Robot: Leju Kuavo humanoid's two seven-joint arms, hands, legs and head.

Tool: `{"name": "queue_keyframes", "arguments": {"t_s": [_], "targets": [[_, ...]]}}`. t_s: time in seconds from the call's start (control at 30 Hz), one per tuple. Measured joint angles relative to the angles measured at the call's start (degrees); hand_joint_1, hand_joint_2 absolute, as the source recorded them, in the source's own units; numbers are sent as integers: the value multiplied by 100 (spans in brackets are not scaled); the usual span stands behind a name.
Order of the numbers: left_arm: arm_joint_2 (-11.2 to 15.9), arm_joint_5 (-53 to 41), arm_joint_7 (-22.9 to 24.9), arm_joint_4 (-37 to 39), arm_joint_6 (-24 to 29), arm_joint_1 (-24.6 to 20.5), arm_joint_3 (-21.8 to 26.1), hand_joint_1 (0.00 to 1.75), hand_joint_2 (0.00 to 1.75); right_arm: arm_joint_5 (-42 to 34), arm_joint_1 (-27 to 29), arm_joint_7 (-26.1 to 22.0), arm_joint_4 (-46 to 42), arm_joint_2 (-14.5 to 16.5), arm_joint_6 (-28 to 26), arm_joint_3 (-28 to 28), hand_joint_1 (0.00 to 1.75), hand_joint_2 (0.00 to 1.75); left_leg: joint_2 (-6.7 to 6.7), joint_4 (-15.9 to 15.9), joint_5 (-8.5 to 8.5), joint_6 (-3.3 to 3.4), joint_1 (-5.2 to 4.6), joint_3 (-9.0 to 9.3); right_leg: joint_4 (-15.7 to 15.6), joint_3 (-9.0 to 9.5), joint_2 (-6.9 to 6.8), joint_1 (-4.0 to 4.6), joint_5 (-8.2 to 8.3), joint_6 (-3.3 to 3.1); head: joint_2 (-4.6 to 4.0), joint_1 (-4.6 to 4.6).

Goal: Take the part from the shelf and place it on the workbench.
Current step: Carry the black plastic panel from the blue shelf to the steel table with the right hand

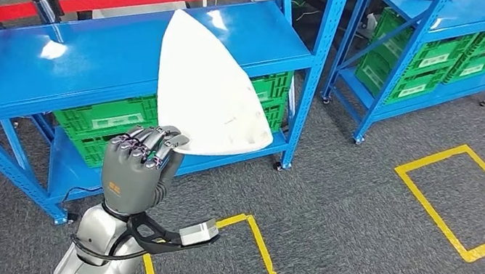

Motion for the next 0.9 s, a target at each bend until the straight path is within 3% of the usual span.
{"name": "queue_keyframes", "arguments": {"t_s": [0.07, 0.13, 0.2, 0.27, 0.33, 0.4, 0.43, 0.47, 0.53, 0.6, 0.63, 0.7, 0.77, 0.83, 0.9], "targets": [[-1, 1, 0, 7, 0, -3, 1, 175, 175, 0, -10, -1, 0, 1, 1, -10, 0, 0, -264, -684, 210, 50, 0, 383, 0, -26, 132, -10, 35, 56, 0, 5], [-4, 1, 3, 13, 0, -10, 1, 175, 175, 1, -14, -3, 0, -2, 1, -20, 0, 0, -407, -940, 198, 74, -15, 505, -10, -74, 245, -35, 86, 139, 0, -3], [-18, -1, 19, 11, 0, -24, 0, 175, 175, 1, -3, -5, 0, -8, 2, -25, 0, 0, -286, -1012, 226, 127, -11, 497, -26, -110, 322, -44, 128, 220, 0, -19], [-28, 0, 34, 0, 0, -34, -2, 175, 175, -1, -6, -3, 0, -11, 3, -26, 0, 0, -136, -1086, 283, 209, 16, 503, 169, -228, 134, -23, -1, 273, 0, 10], [-29, 5, 34, -13, 0, -35, -2, 175, 175, -1, -19, 8, 0, -14, 8, -27, 0, 0, 26, -1106, 307, 256, 15, 485, 804, -535, -147, -11, -352, 313, 0, 47], [-26, 19, 22, -22, 0, -27, -2, 175, 175, 1, -12, 28, 0, -15, 15, -28, 0, 0, 193, -1082, 302, 267, 7, 455, 1423, -813, -238, -14, -587, 351, 0, 54], [-24, 26, 8, -30, 0, -21, -2, 175, 175, 0, -3, 37, 0, -16, 15, -28, 0, 0, 271, -1068, 296, 266, 6, 446, 1471, -819, -260, -15, -558, 362, 0, 54], [-23, 30, -9, -42, 0, -16, -2, 175, 175, -1, 6, 42, 0, -20, 10, -28, 0, 0, 344, -1052, 287, 260, 6, 441, 1293, -708, -291, -16, -434, 364, 0, 55], [-22, 40, -44, -77, 0, -8, -2, 175, 175, -2, 9, 44, 0, -33, 2, -30, 0, 0, 475, -1003, 248, 227, -8, 437, 539, -278, -512, 5, -122, 329, 0, 56], [-20, 53, -76, -110, 0, -6, -2, 175, 175, -2, 4, 45, 0, -42, 1, -31, 0, 0, 576, -956, 205, 173, -41, 436, 53, -32, -695, 38, 11, 240, 0, 49], [-19, 51, -93, -122, 0, -6, -2, 175, 175, -1, 6, 47, 0, -43, 2, -31, 0, 0, 617, -952, 196, 144, -58, 439, 14, -31, -701, 55, 1, 192, 0, 46], [-20, 32, -118, -137, 0, -17, -3, 175, 175, -1, 24, 50, 0, -45, 5, -33, 0, 0, 676, -959, 182, 84, -56, 452, -7, -57, -577, 41, 34, 122, 0, 45], [-22, 49, -145, -139, 0, -47, -7, 175, 175, 0, 30, 44, 0, -46, 3, -34, 0, 0, 486, -780, 28, 16, -35, 385, -35, -64, -460, 4, 68, 52, 0, 30], [-22, 88, -162, -133, 0, -74, -9, 175, 175, 0, 24, 26, 0, -46, -3, -36, 0, 0, 194, -171, -329, -30, -13, 128, -46, -76, -340, -16, 91, 6, 0, 7], [-22, 98, -164, -113, 0, -83, -9, 175, 175, 1, 22, 4, 0, -46, 1, -37, 0, 0, 103, 517, -598, -44, -4, -185, -44, -92, -195, -17, 102, -3, 0, -1]]}}
